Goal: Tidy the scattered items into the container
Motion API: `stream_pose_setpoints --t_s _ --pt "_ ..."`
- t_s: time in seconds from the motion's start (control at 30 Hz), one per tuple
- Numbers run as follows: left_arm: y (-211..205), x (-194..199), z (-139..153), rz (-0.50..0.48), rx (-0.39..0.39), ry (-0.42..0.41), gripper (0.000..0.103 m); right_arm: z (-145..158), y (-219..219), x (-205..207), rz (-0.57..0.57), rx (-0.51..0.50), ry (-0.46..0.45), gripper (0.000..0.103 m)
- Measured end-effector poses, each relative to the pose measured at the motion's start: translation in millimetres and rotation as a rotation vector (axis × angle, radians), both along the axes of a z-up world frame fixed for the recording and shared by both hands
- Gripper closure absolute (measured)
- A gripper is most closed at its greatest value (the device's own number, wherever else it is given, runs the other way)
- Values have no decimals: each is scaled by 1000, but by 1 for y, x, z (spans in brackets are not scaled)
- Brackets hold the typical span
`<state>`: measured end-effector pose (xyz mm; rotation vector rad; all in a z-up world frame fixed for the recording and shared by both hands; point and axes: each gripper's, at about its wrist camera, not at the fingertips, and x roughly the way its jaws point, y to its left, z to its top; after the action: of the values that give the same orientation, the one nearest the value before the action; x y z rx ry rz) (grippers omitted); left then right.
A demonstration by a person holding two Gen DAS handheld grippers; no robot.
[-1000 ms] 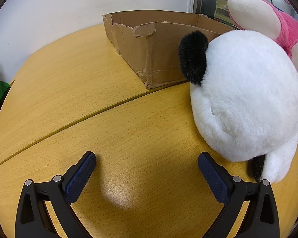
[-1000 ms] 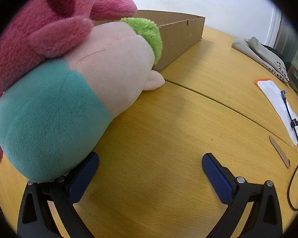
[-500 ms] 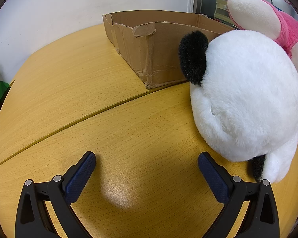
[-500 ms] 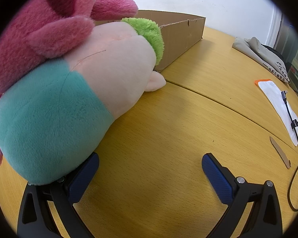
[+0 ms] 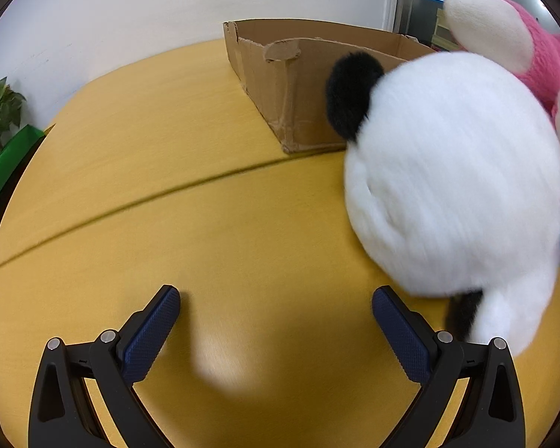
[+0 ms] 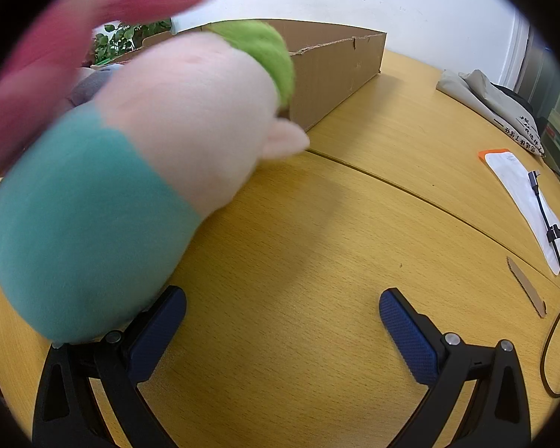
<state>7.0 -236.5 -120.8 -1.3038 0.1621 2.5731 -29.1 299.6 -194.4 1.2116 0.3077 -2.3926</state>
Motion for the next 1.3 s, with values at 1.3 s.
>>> stream_pose_setpoints --t_s 1.3 --pt "149 147 132 272 119 267 0 2 3 22 -108 22 -23 0"
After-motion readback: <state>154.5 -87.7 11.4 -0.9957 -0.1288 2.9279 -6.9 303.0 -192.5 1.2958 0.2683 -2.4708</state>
